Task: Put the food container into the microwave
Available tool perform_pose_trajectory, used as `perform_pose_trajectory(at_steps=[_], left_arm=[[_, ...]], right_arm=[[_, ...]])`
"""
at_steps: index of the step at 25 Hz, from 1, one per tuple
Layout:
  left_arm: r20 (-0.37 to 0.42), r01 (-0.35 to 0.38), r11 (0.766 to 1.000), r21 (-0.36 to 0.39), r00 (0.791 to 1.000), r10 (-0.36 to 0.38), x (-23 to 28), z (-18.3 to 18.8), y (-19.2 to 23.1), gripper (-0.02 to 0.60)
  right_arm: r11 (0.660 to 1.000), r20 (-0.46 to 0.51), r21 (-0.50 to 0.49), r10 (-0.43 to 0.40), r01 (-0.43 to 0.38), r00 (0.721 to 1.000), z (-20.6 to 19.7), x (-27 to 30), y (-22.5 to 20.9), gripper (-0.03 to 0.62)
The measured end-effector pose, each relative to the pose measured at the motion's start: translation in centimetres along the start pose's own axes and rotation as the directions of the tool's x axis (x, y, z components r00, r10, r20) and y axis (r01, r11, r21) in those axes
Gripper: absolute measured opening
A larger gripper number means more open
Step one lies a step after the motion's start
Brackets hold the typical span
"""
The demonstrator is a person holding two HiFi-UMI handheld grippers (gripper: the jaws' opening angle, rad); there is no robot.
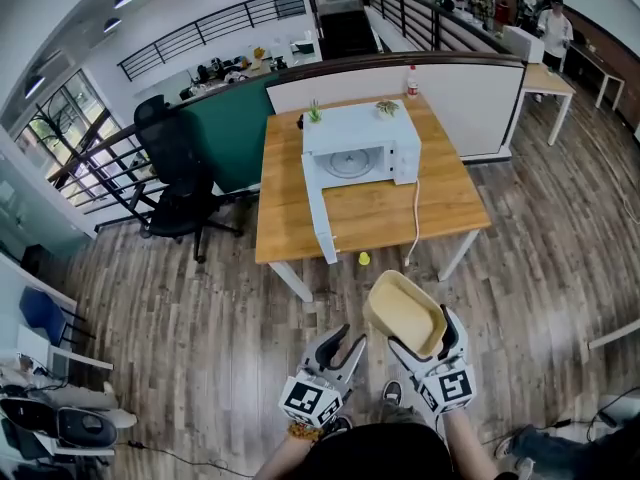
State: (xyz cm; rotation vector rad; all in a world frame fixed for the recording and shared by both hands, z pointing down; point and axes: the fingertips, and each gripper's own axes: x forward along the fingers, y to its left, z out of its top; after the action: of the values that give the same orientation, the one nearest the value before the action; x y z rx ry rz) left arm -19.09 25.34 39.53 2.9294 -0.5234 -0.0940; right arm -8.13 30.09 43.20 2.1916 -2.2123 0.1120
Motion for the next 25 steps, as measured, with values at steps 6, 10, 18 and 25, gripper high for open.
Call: perform_pose_trajectory(at_steps=[6,10,18,25], left_arm=[[0.011,-0.019,1.000,-0.002,1.000,0.019,2.5,-0.6,-1.1,0.128],[0.029,-0.057,0.998,0.003,0.998,0.057,3.9,-0.9,-1.8,0.101],[0.019,-0.122,0.992,0.017,0.992,0.121,5.6,-1.4,-2.6,0.061],[-0.004,-0.161,0.987,0.013,0.987,0.161,6.8,-2.5,-1.1,0.052]], right_arm=[[0.999,0.001,0.037,0.025,-0.025,1.000,-0.9,0.4,-3.4,0.534],[0.998,-0.005,0.039,0.055,-0.054,0.998,-1.5,0.7,-5.2,0.535],[0.995,-0.005,0.057,0.079,-0.079,0.997,-1.8,1.2,-7.6,0.535],[0.992,0.004,0.097,0.075,-0.075,0.997,-2.7,2.4,-9.1,0.535]])
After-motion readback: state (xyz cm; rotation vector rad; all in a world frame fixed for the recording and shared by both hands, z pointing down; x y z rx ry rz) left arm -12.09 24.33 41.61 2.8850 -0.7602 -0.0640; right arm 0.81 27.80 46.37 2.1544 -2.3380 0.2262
